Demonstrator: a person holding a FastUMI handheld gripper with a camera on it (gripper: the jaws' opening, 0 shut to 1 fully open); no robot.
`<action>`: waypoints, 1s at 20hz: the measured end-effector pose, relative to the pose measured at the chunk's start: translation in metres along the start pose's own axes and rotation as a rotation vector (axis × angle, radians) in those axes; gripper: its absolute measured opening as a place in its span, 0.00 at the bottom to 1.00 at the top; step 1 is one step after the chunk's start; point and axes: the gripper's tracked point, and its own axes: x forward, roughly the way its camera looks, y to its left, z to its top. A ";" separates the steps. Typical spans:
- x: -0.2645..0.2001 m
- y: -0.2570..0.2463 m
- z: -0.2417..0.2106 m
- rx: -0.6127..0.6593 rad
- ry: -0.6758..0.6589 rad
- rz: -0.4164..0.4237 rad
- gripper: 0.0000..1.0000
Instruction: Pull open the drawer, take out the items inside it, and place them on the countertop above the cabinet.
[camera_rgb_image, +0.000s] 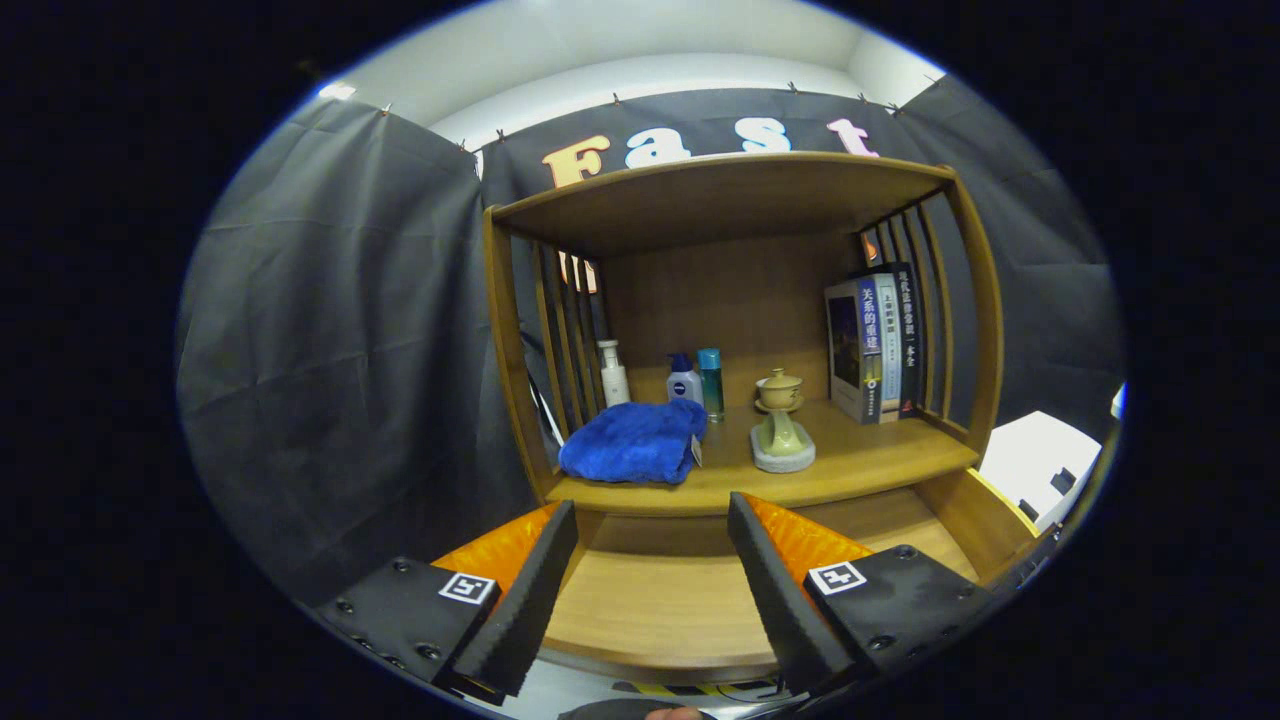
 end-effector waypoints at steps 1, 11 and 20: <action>-0.010 -0.004 -0.004 -0.006 -0.010 -0.013 0.98; -0.062 -0.077 -0.095 -0.109 -0.016 -0.164 0.98; -0.048 -0.109 -0.162 -0.025 0.060 -0.204 0.98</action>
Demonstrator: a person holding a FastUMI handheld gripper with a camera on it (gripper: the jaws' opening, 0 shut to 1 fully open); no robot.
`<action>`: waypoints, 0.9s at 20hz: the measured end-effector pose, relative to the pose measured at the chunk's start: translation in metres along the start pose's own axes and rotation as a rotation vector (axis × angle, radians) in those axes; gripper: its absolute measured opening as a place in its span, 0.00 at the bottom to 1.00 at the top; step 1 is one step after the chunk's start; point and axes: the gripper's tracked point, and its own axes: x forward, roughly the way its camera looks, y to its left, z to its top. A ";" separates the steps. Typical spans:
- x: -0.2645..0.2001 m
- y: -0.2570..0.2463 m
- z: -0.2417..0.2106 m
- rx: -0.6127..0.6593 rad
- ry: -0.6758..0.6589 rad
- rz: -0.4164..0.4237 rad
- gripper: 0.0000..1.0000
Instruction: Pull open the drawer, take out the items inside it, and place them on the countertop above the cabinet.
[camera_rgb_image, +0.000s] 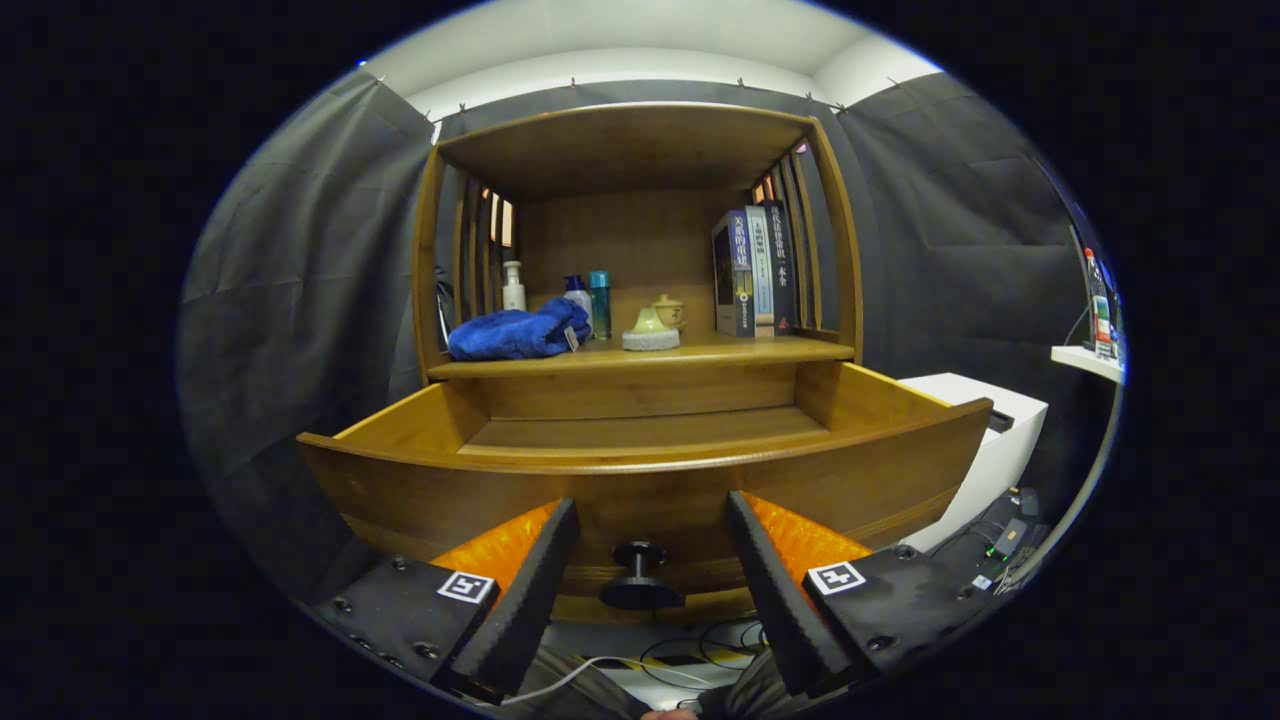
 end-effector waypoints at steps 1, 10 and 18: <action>0.000 -0.001 0.001 -0.020 -0.008 -0.003 0.98; 0.017 0.001 0.008 -0.042 -0.013 -0.014 0.98; 0.074 0.001 0.029 -0.064 -0.025 -0.022 0.98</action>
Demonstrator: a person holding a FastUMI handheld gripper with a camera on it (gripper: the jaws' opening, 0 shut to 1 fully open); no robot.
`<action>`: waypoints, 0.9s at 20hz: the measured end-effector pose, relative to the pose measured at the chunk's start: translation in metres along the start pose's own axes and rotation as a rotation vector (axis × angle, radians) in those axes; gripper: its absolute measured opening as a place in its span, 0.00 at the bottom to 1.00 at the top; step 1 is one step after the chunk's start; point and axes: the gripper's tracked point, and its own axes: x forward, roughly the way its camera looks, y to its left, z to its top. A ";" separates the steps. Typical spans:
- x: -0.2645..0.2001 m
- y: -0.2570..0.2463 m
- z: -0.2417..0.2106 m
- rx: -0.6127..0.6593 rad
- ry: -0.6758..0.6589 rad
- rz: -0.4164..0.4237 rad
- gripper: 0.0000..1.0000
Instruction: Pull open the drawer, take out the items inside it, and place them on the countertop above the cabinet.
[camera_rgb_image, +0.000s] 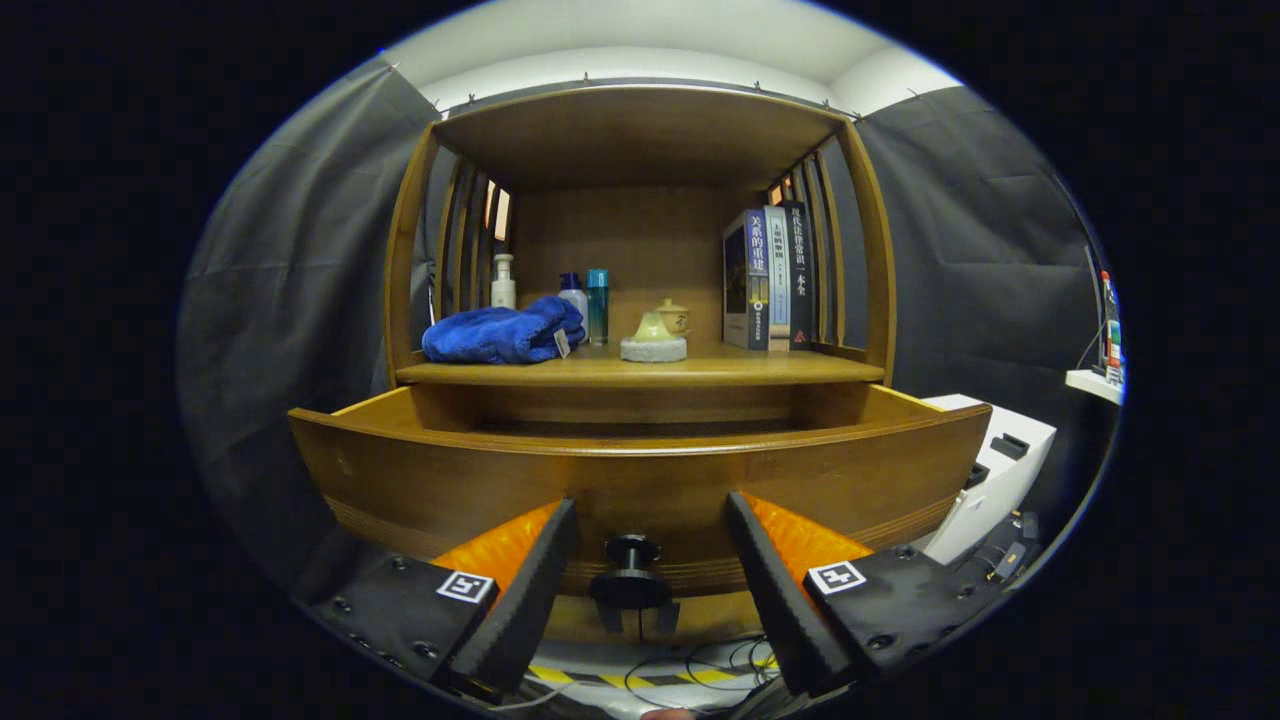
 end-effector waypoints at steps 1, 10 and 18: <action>0.008 0.000 0.000 -0.003 0.001 0.002 0.98; 0.067 0.002 0.010 0.002 0.001 -0.002 0.99; 0.113 0.002 0.017 -0.002 -0.010 -0.003 0.99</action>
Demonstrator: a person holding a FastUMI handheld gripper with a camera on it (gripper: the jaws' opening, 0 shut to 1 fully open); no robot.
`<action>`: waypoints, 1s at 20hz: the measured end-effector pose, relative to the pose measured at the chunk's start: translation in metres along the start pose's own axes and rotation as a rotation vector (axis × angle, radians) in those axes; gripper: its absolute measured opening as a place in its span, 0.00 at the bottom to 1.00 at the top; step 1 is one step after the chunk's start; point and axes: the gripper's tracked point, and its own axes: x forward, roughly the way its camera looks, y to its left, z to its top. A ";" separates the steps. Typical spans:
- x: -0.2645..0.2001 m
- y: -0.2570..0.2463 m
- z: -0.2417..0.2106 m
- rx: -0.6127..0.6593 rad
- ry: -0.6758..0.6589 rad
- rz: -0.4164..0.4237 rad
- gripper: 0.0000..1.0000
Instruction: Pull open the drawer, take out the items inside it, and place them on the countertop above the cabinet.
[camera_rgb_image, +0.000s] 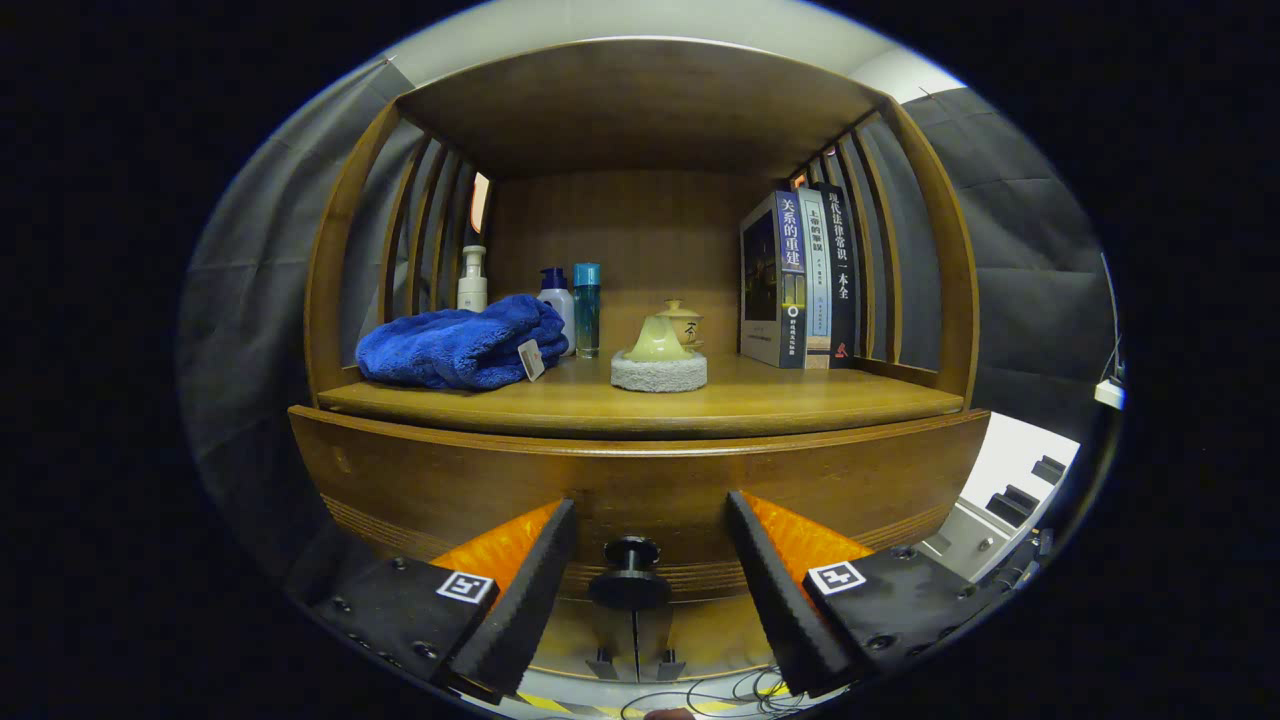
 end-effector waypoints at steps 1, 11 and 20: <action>0.004 -0.001 0.000 -0.002 0.003 0.001 0.99; -0.028 -0.005 0.029 0.006 -0.074 -0.010 0.99; -0.151 -0.019 0.070 0.045 -0.073 0.076 0.99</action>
